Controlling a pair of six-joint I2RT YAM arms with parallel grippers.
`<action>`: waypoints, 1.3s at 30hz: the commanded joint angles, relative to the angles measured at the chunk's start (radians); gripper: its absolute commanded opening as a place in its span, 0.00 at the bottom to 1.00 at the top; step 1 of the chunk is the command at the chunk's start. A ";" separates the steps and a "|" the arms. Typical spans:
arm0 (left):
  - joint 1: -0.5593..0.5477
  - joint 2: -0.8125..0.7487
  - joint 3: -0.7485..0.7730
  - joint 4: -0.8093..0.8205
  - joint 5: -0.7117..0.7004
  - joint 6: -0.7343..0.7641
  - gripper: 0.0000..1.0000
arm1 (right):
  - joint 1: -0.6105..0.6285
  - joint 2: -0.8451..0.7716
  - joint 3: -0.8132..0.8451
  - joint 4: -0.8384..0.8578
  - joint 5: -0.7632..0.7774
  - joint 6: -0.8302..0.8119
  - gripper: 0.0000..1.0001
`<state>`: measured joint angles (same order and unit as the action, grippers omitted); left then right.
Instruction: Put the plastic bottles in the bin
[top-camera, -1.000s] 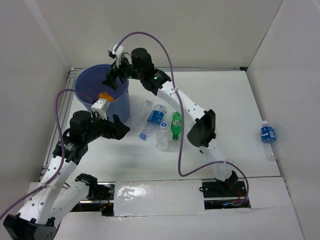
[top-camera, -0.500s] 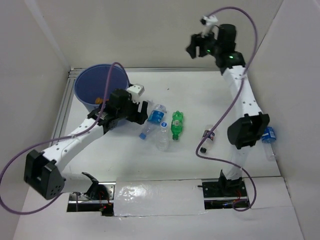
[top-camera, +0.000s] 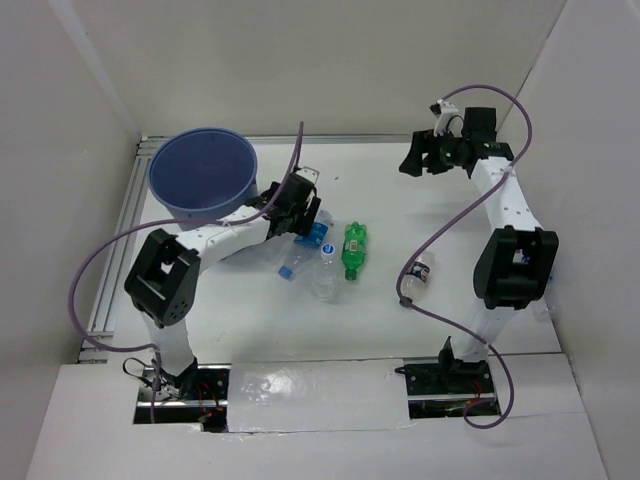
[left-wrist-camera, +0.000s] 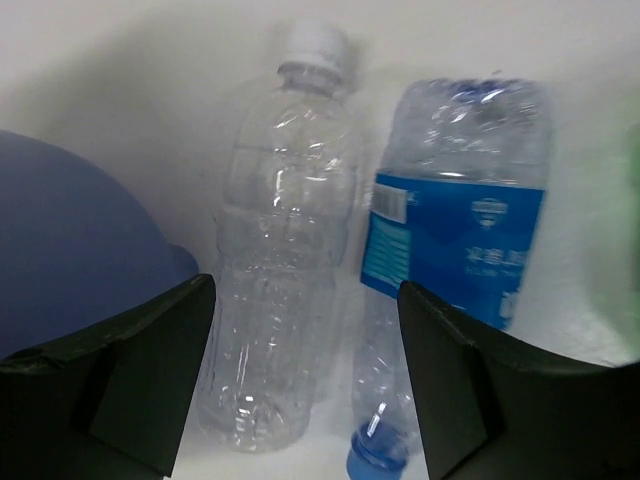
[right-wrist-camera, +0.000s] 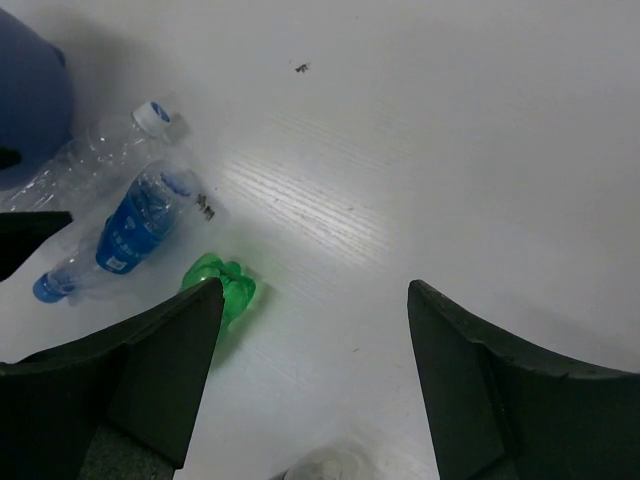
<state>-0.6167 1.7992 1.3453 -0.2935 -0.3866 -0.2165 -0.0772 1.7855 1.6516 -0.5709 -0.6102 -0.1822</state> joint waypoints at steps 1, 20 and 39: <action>0.025 0.048 0.034 -0.001 -0.098 -0.026 0.86 | -0.022 -0.135 -0.027 0.000 -0.082 -0.016 0.81; 0.012 0.092 0.093 -0.012 0.035 -0.006 0.18 | -0.032 -0.247 -0.199 -0.030 -0.169 -0.057 0.65; 0.187 -0.432 0.284 -0.056 -0.118 -0.152 0.20 | 0.155 -0.153 -0.365 0.000 -0.043 0.035 1.00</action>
<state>-0.4633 1.3643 1.6943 -0.3351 -0.4133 -0.3302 0.0444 1.6157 1.2949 -0.6201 -0.6807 -0.1921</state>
